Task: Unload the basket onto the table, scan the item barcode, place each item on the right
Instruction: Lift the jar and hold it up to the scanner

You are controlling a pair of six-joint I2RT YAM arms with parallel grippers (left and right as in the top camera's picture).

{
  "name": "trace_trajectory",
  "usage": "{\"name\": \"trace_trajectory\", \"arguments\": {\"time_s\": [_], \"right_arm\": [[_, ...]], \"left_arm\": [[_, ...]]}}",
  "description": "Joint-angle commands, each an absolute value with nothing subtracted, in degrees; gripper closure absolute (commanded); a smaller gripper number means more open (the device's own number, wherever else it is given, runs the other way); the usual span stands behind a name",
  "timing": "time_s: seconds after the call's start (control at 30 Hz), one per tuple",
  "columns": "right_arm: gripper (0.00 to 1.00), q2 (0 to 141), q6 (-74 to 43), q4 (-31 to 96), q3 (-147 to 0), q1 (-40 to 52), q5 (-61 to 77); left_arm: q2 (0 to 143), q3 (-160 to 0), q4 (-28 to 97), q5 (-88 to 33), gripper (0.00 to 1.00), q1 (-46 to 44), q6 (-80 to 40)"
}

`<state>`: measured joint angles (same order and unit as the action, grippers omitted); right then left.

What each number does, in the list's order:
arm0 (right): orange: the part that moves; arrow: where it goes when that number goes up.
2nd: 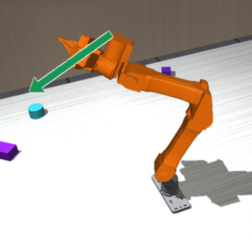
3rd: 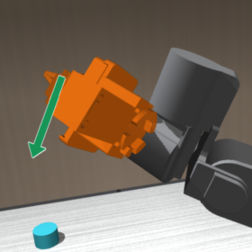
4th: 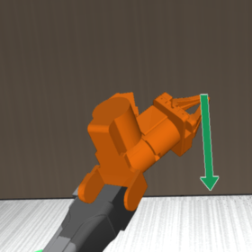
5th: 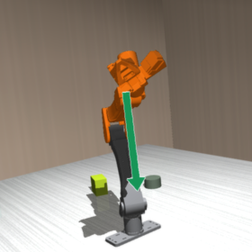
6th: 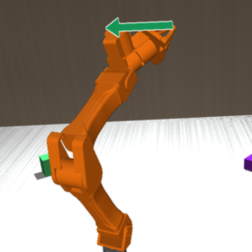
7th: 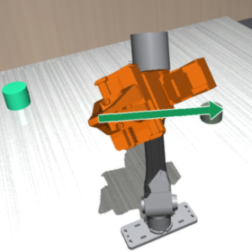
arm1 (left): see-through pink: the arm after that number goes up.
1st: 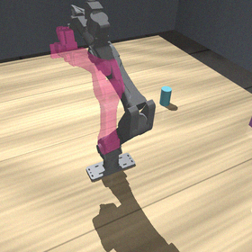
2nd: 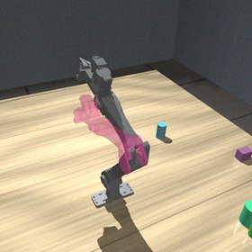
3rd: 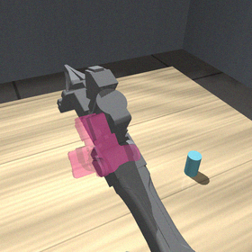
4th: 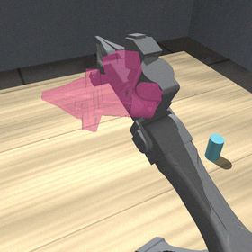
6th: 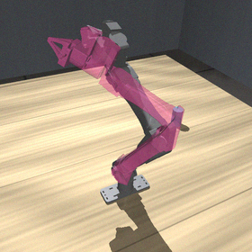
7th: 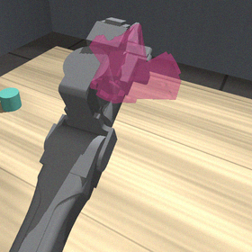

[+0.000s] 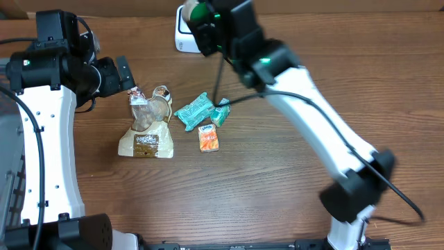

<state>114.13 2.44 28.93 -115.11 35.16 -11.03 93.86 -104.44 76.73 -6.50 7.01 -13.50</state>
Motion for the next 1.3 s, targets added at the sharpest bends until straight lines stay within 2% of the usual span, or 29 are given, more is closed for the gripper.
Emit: {"name": "trace_trajectory", "arguments": {"time_s": [0.0,0.1,0.2,0.37,0.57,0.97,1.0,1.27], "right_arm": [[0.91,121.82,16.08,19.9,-115.74,35.2,-24.8],[0.91,127.66,26.44,7.64,-115.74,34.74,-25.06],[0.87,134.85,45.93,-5.65,-115.74,34.04,-23.9],[0.87,140.97,60.29,-12.78,-115.74,33.5,-19.18],[0.87,143.09,60.75,-18.87,-115.74,32.91,-17.19],[0.88,142.98,59.94,-18.87,-115.74,32.53,-16.38],[0.91,142.76,59.0,-18.79,-115.74,32.53,-16.38],[0.91,133.29,38.09,-11.9,-115.74,31.75,-16.4]], "left_arm": [[92.99,-104.84,76.66,-6.92,0.0,7.16,-13.08],[92.99,-104.84,76.66,-6.92,0.0,7.16,-13.06],[92.99,-104.84,76.66,-6.92,0.0,7.16,-13.08],[92.99,-104.84,76.69,-6.92,0.0,7.16,-13.08],[92.99,-104.84,76.69,-6.92,0.0,7.16,-13.08],[92.99,-104.84,76.66,-6.92,0.0,7.16,-13.08],[92.99,-104.84,76.66,-6.92,0.0,7.16,-13.08],[92.99,-104.84,76.66,-6.92,0.0,7.16,-13.08]]}}
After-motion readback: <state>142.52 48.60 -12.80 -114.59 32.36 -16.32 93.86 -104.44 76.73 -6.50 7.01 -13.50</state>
